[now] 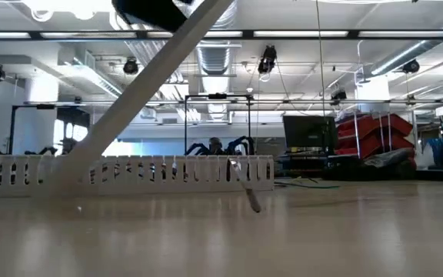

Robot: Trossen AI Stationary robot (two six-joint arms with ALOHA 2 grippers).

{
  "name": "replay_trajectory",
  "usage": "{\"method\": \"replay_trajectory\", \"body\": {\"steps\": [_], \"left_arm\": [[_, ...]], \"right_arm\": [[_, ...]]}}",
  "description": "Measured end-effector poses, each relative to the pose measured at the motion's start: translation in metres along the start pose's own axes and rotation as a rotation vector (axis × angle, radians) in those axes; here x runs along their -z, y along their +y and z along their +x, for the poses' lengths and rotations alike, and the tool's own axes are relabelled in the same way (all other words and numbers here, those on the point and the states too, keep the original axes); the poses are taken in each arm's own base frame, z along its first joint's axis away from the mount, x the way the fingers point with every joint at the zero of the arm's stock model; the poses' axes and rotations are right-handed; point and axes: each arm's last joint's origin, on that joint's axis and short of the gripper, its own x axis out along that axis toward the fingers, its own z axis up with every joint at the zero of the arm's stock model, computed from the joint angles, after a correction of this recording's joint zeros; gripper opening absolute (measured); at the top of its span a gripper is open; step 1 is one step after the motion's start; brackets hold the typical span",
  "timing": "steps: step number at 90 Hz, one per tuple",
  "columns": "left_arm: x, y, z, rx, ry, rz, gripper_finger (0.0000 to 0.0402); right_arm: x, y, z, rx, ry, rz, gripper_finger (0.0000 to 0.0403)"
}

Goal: Ziptie cables
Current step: Close the cable duct

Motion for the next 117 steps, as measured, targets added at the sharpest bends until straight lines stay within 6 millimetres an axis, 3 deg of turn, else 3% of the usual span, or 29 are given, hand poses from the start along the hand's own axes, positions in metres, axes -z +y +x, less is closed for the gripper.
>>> {"method": "replay_trajectory", "body": {"steps": [24, 37, 53, 74, 99, 117], "left_arm": [[0.013, 0.007, 0.016, 0.029, 0.001, 0.006, 0.0373], [0.016, 0.01, 0.02, 0.031, -0.001, -0.036, 0.0326], [0.017, 0.01, 0.019, 0.033, 0.006, -0.02, 0.0225], [0.016, 0.01, 0.018, 0.036, -0.001, -0.046, 0.0221], [0.011, 0.011, 0.011, 0.029, -0.03, -0.063, 0.0221], [0.007, 0.007, -0.009, 0.03, -0.087, -0.035, 0.0221]], "right_arm": [[-0.002, 0.001, 0.0, -0.027, -0.013, 0.004, 0.0197], [-0.002, 0.0, 0.0, -0.02, -0.009, 0.007, 0.0202], [0.0, -0.001, 0.001, -0.018, -0.001, 0.013, 0.0206], [-0.001, -0.004, -0.002, 0.028, 0.024, -0.015, 0.0247], [-0.022, -0.017, -0.032, 0.036, -0.046, 0.009, 0.0334], [-0.031, -0.029, -0.065, 0.022, -0.056, 0.091, 0.0347]]}}
